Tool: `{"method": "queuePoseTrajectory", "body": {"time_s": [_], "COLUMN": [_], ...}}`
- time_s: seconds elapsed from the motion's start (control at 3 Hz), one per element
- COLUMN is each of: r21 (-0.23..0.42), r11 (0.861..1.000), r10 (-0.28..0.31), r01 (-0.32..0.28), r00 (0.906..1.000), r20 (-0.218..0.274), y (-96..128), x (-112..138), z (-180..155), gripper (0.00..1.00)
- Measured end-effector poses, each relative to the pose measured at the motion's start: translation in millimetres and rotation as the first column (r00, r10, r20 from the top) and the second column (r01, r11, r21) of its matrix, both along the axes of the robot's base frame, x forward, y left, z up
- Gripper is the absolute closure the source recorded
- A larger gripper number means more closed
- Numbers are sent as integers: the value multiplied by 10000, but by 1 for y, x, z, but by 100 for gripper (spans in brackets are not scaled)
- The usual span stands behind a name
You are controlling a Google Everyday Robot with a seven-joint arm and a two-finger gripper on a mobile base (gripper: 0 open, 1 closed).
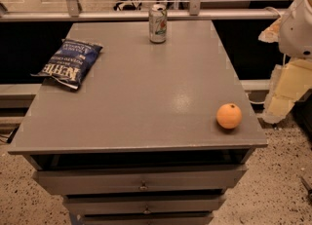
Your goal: Knock 7up can over
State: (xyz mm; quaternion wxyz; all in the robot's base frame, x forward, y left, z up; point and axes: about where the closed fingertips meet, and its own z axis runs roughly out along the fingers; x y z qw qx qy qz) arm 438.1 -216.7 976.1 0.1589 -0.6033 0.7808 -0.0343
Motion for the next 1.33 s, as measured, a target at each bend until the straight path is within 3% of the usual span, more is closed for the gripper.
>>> {"method": "queuePoseTrajectory", "body": {"time_s": [0.67,1.0,1.33], "r21": [137,710,2070], "r11": [9999,9975,9776], "r10": [97,-29,-586], "r01": [-100,0,372], "r00": [9998,9991,9935], "r20": [180,412,981], "y": [5,15,31], "x": [6,33,95], "z": [-1,-13,-30], "gripper": [0,0,0]}}
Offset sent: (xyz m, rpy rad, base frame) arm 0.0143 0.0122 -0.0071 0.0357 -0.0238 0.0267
